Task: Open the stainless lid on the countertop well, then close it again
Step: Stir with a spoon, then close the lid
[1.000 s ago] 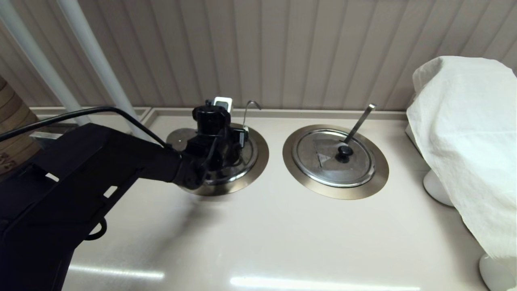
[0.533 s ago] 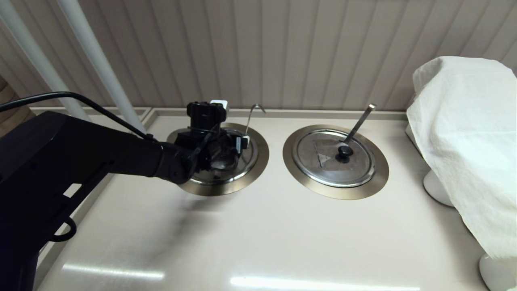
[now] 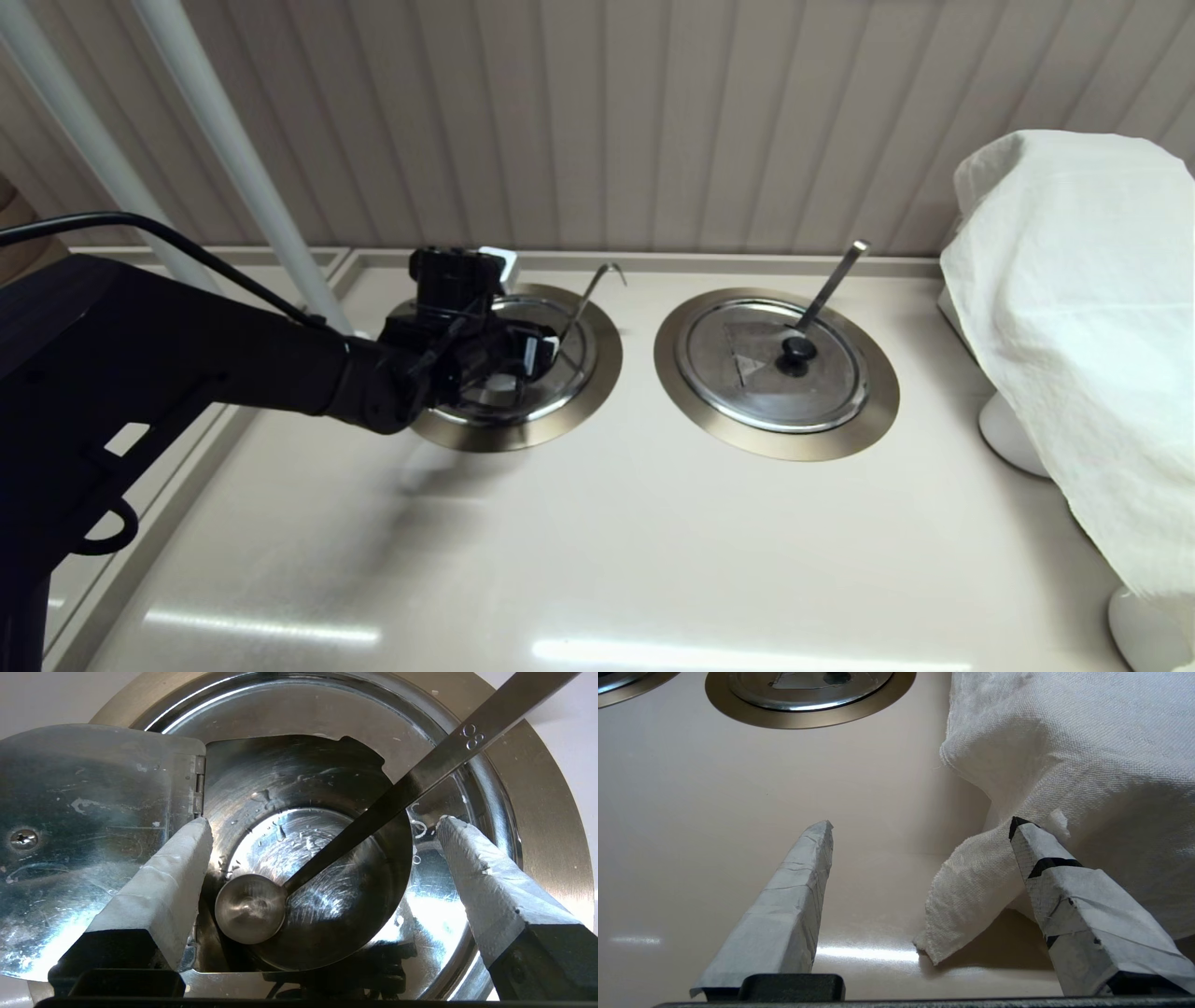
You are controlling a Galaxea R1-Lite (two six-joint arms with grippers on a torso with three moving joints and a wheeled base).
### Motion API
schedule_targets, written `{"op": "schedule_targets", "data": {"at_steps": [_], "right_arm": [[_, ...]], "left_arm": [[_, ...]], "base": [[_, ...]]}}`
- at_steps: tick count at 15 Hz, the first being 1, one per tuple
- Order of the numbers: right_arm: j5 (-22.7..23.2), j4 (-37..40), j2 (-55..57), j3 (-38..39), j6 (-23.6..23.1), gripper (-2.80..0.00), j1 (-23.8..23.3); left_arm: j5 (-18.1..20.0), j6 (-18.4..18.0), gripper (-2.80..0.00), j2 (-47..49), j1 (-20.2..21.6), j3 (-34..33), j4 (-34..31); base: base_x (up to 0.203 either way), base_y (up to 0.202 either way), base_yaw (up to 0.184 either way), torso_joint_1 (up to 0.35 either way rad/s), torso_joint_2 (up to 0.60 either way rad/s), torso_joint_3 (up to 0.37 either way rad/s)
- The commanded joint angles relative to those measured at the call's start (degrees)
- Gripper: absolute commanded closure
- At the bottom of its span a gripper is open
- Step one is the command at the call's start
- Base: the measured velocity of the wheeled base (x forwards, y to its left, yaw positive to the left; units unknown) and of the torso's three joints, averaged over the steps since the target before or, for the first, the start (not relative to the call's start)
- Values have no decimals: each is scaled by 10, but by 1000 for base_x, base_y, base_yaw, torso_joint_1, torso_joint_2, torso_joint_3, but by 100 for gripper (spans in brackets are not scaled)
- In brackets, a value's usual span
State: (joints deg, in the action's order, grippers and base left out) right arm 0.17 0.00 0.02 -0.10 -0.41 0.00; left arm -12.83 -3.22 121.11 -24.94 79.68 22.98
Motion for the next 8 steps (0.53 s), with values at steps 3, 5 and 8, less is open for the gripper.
{"op": "schedule_targets", "data": {"at_steps": [3,5,8], "right_arm": [[0,0,0,0,0,-280,0],[0,0,0,0,0,-280,0],[0,0,0,0,0,-280,0]], "left_arm": [[1,0,-280,-9,9,-4,4],[19,5,-280,-44,30,-6,5],[100,52,-280,-125,80,-12,-14]], "base": [[0,0,0,0,0,0],[0,0,0,0,0,0],[0,0,0,0,0,0]]}}
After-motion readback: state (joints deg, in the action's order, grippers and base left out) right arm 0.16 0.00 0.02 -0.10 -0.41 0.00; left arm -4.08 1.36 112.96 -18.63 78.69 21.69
